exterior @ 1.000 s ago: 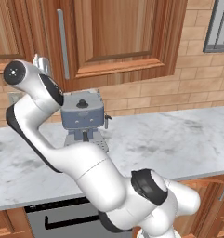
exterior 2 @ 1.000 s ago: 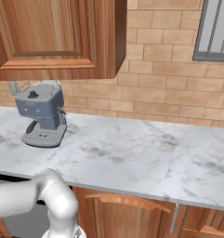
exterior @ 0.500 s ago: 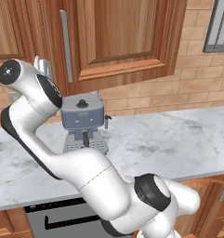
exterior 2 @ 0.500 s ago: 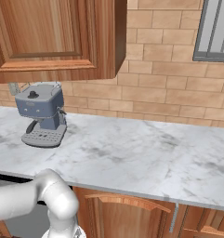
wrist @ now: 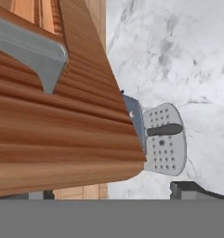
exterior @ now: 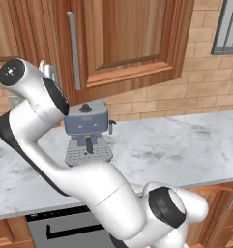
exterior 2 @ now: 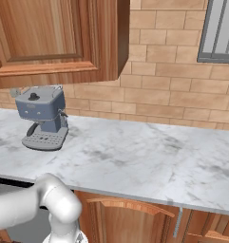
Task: Open the cabinet, pick the kettle from the cabinet, and place it in the sink.
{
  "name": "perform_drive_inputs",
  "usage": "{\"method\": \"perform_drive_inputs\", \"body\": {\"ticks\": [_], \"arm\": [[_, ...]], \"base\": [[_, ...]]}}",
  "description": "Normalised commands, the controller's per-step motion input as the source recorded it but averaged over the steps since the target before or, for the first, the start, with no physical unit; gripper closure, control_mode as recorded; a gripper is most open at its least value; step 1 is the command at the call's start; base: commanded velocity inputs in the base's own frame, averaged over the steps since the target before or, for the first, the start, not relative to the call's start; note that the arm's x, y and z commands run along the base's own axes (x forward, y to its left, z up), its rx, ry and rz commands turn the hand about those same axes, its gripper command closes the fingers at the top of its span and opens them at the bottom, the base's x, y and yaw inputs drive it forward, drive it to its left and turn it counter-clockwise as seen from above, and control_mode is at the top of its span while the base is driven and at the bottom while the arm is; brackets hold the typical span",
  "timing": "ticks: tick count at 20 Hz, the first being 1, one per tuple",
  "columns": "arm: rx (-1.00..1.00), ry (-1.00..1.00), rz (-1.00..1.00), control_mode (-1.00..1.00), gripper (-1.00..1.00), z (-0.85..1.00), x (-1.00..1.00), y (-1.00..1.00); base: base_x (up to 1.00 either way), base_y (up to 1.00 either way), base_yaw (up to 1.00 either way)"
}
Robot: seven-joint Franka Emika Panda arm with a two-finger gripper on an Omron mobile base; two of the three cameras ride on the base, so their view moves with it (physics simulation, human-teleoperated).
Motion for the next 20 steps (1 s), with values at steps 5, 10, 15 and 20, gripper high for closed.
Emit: {"method": "perform_drive_inputs", "body": {"ticks": [5, 10, 15, 20], "arm": [[0.15, 0.0, -0.19, -1.0, -1.0, 0.01, -0.57, -0.2], [0.11, -0.02, -0.18, -1.0, -1.0, 0.0, -0.6, -0.25], [0.06, -0.01, -0.19, -1.0, -1.0, 0.0, -0.57, -0.28], [0.05, 0.0, -0.2, -1.0, -1.0, 0.0, -0.53, -0.34]], "base": [[0.0, 0.0, 0.0], [0.0, 0.0, 0.0], [0.0, 0.0, 0.0], [0.0, 0.0, 0.0]]}}
